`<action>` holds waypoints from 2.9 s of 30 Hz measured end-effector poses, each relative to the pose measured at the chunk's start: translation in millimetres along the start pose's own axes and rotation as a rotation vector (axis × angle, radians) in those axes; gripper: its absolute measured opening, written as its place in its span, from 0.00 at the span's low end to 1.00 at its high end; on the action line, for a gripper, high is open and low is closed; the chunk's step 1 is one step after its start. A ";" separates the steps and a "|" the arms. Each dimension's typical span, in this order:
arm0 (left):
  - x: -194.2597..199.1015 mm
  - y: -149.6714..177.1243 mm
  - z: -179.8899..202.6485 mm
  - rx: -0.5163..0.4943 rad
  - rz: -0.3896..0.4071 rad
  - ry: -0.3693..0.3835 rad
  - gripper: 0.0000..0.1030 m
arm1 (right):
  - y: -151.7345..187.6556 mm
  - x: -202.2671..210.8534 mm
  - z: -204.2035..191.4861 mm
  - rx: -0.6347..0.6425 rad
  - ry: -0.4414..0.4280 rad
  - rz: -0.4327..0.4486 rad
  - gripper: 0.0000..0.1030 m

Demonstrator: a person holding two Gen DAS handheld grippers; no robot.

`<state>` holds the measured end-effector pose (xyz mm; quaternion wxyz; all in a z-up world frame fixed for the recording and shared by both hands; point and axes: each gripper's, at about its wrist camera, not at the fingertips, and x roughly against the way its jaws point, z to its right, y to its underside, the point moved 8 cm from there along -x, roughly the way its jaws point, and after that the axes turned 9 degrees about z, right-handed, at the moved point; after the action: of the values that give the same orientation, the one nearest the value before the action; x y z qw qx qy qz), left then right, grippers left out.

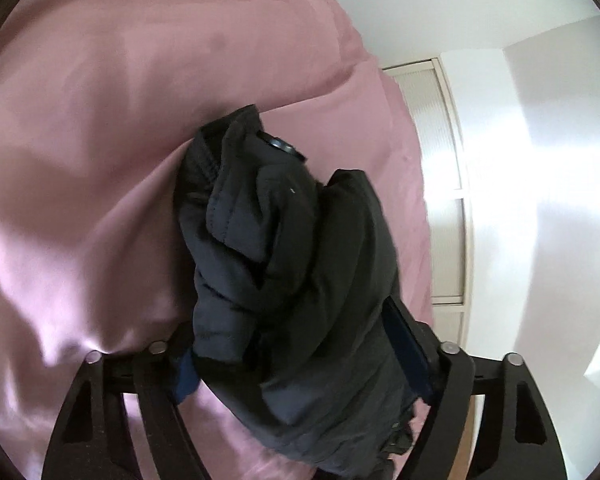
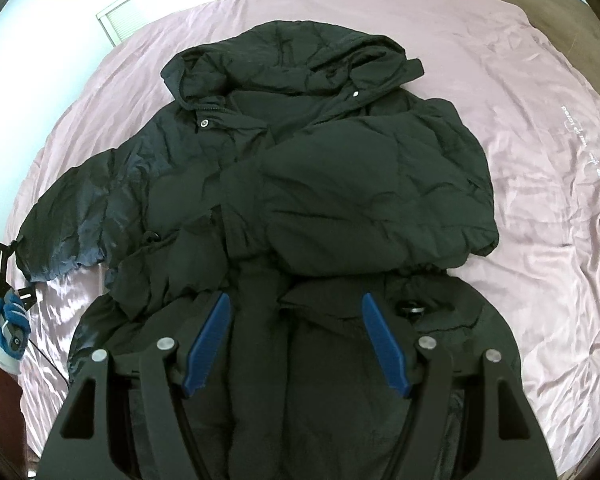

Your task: Fold large clothes

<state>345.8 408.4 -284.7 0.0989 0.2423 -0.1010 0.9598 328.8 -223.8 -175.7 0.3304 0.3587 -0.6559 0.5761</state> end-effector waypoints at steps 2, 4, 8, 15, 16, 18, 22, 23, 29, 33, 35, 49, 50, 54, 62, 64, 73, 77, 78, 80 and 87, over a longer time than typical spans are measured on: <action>-1.2 -0.5 3.7 0.017 -0.015 0.032 0.51 | 0.7 1.8 -0.4 -0.001 0.001 0.002 0.66; 2.2 -2.2 9.4 0.041 -0.018 0.072 0.37 | 1.7 4.6 -0.6 -0.002 -0.004 0.005 0.66; 9.6 0.1 22.9 0.023 -0.018 0.069 0.22 | 3.7 13.0 2.5 -0.011 -0.012 0.019 0.66; 34.2 25.7 83.4 -0.119 -0.028 0.140 0.17 | 6.3 29.0 22.9 -0.060 -0.039 0.055 0.66; 38.1 33.8 98.0 -0.151 -0.036 0.156 0.17 | 7.4 30.8 26.8 -0.069 -0.045 0.060 0.66; 45.4 48.7 121.5 -0.213 -0.048 0.171 0.16 | 11.0 32.7 38.5 -0.087 -0.061 0.070 0.66; 56.8 99.7 171.2 -0.335 -0.104 0.219 0.16 | 20.8 33.0 64.3 -0.131 -0.080 0.069 0.66; 57.4 117.0 182.4 -0.364 -0.126 0.228 0.16 | 22.7 34.1 70.3 -0.139 -0.082 0.070 0.66; 45.8 217.5 223.0 -0.508 -0.239 0.246 0.16 | 27.5 45.8 120.2 -0.142 -0.063 0.082 0.66; 36.2 291.2 228.6 -0.596 -0.322 0.246 0.16 | 27.1 52.7 147.4 -0.157 -0.064 0.087 0.66; 27.7 326.5 224.4 -0.631 -0.373 0.227 0.16 | 29.6 52.8 161.6 -0.173 -0.067 0.082 0.66; -22.1 441.5 146.8 -0.828 -0.569 0.041 0.16 | 57.1 44.2 208.4 -0.220 -0.058 0.049 0.66; -24.1 443.6 141.9 -0.825 -0.575 0.033 0.16 | 58.9 43.3 210.2 -0.222 -0.057 0.047 0.66; -34.8 441.4 143.5 -0.823 -0.579 0.019 0.16 | 63.9 41.4 213.3 -0.224 -0.057 0.043 0.66; -47.8 452.5 151.6 -0.814 -0.574 -0.008 0.19 | 66.8 39.5 208.3 -0.222 -0.066 0.037 0.66; -50.0 451.3 145.5 -0.817 -0.579 -0.011 0.23 | 66.4 39.5 206.2 -0.212 -0.066 0.039 0.66; -64.3 446.6 142.0 -0.831 -0.565 -0.043 0.24 | 64.6 37.8 191.7 -0.198 -0.074 0.038 0.66; -68.3 446.2 142.1 -0.839 -0.566 -0.046 0.24 | 62.6 37.2 183.9 -0.190 -0.075 0.036 0.66; -68.7 446.1 141.4 -0.841 -0.567 -0.048 0.24 | 61.6 36.3 182.7 -0.189 -0.075 0.036 0.66; -69.5 443.6 139.2 -0.842 -0.566 -0.054 0.24 | 58.8 36.3 179.2 -0.185 -0.076 0.039 0.66; -74.0 423.5 136.1 -0.789 -0.527 -0.069 0.24 | 54.0 32.1 162.2 -0.170 -0.085 0.039 0.66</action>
<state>369.1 -41.5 -265.1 0.4199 0.2352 -0.3961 0.7819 262.7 -383.5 -195.7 0.3203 0.3408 -0.7227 0.5089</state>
